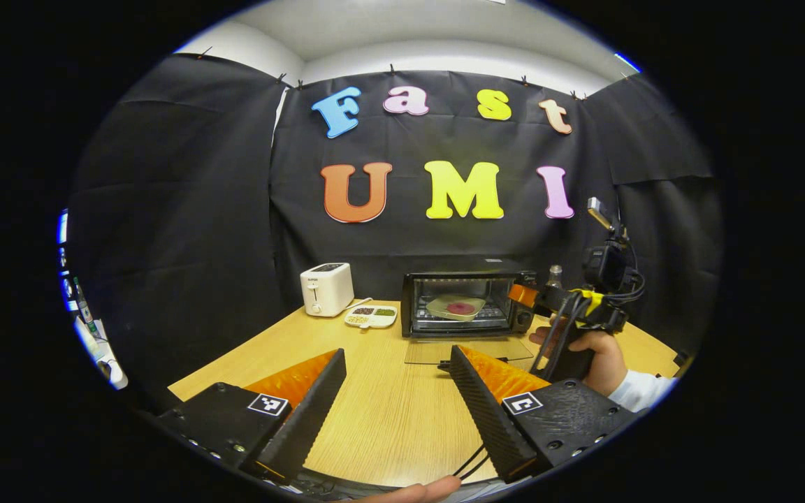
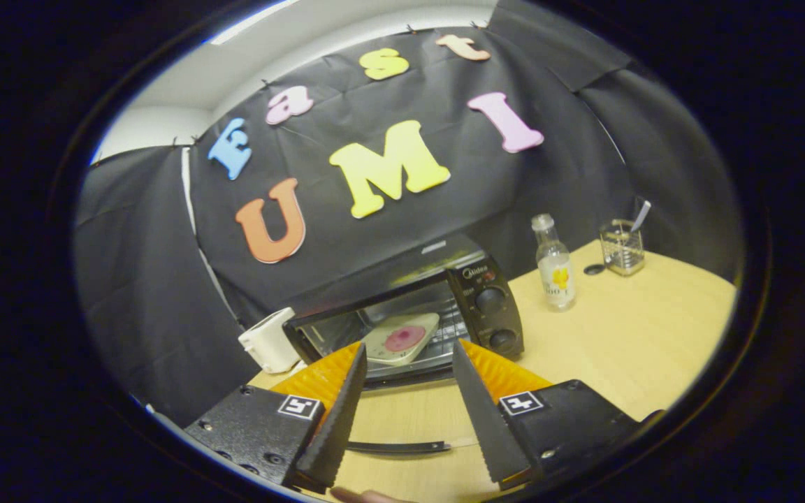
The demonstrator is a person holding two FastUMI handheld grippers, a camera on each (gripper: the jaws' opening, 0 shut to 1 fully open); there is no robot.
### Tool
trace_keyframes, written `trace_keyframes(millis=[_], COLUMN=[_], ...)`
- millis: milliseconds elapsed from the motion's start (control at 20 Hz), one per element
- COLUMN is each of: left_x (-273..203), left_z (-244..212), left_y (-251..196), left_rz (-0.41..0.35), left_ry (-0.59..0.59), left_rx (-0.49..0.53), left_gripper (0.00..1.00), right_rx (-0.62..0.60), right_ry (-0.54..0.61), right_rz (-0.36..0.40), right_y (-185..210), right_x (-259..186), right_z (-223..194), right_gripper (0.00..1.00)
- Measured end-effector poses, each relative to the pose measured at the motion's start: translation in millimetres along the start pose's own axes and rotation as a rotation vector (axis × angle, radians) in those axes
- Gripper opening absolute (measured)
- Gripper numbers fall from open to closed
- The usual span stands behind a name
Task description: Open the electric oven with the left hand, put the food in, and close the electric oven.
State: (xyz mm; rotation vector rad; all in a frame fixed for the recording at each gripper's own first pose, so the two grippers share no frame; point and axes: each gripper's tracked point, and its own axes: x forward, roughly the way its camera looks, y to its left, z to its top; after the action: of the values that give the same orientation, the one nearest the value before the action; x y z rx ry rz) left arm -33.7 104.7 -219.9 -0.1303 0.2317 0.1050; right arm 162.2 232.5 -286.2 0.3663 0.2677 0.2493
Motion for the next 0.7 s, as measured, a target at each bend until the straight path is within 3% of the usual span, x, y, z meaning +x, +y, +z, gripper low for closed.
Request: trace_keyframes(millis=[200,450,550,600,700], left_x=[0.3,15.5,26.3,32.8,46.4], left_z=[2.2,1.4,-6.2,-13.6,-28.8], left_y=[-7.2,-13.6,-21.2,-23.4,-29.4], left_rz=[-0.016,-0.021,-0.038,-0.045,-0.056], left_ry=[0.010,0.013,0.026,0.040,0.070], left_rx=[-0.002,0.001,0.007,0.011,0.025], left_gripper=[0.95,0.95,0.96,0.96,0.95], right_rx=[-0.124,-0.203,-0.228,-0.251,-0.292], right_ry=[-0.023,-0.053,-0.067,-0.077,-0.123], right_rz=[0.057,0.086,0.059,0.042,0.013], right_y=[8.2,1.6,-11.1,-16.9,-25.0], right_x=[-43.8,-93.6,-114.8,-125.3,-144.4], right_z=[17.5,49.3,76.6,88.6,118.2], right_gripper=[0.94,0.96,1.00,0.95,0.95])
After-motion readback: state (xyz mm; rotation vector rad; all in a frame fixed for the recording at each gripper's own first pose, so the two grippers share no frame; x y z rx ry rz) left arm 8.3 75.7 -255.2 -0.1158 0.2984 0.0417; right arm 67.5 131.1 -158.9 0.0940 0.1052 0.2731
